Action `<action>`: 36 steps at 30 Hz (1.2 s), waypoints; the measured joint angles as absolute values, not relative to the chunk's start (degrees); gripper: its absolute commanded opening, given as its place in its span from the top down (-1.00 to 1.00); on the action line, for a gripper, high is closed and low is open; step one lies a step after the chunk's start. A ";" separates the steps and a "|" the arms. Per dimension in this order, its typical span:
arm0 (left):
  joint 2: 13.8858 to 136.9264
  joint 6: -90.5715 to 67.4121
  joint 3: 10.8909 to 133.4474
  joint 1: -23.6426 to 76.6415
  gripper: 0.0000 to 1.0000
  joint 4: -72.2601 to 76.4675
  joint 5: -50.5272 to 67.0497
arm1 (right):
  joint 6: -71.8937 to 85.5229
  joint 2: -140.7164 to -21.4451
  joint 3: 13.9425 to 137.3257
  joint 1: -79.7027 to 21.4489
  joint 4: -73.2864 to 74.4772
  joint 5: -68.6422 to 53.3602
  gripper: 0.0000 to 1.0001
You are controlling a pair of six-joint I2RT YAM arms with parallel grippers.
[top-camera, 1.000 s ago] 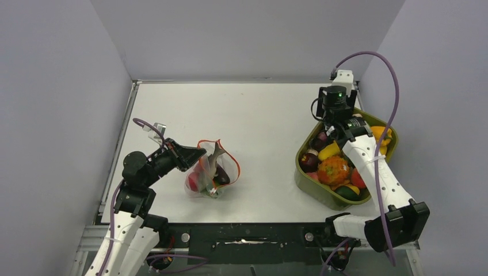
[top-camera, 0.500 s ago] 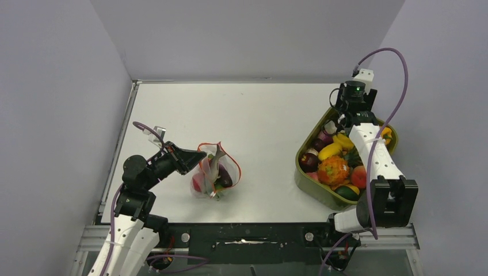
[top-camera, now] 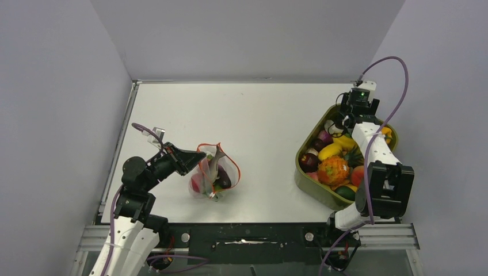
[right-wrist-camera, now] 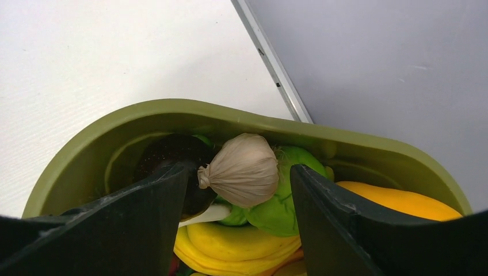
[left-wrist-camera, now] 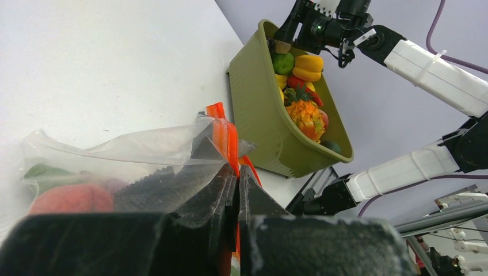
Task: Place the food in the zip-top bag and seal the zipper
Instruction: Pick up the fake vegetable from the bin.
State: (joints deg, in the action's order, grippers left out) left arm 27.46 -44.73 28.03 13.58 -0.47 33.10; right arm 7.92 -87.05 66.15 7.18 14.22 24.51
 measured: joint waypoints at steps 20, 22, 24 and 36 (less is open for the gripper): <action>25.80 -44.49 28.01 13.58 1.00 -1.93 31.77 | 6.35 -87.15 63.66 9.04 10.20 21.91 -0.05; 25.63 -44.45 28.01 13.58 1.00 -1.96 31.73 | 6.33 -87.15 63.51 9.02 10.02 21.74 0.01; 25.56 -44.38 28.01 13.58 1.00 -1.98 31.68 | 6.35 -87.15 63.31 9.02 9.74 21.61 0.06; 26.30 -44.23 28.01 13.58 1.00 -1.98 31.66 | 7.77 -84.09 61.63 8.88 10.68 19.38 0.15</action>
State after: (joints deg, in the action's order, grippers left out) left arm 26.30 -44.23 28.01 13.58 -1.98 31.66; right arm 7.77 -84.09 61.63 8.88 10.68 19.38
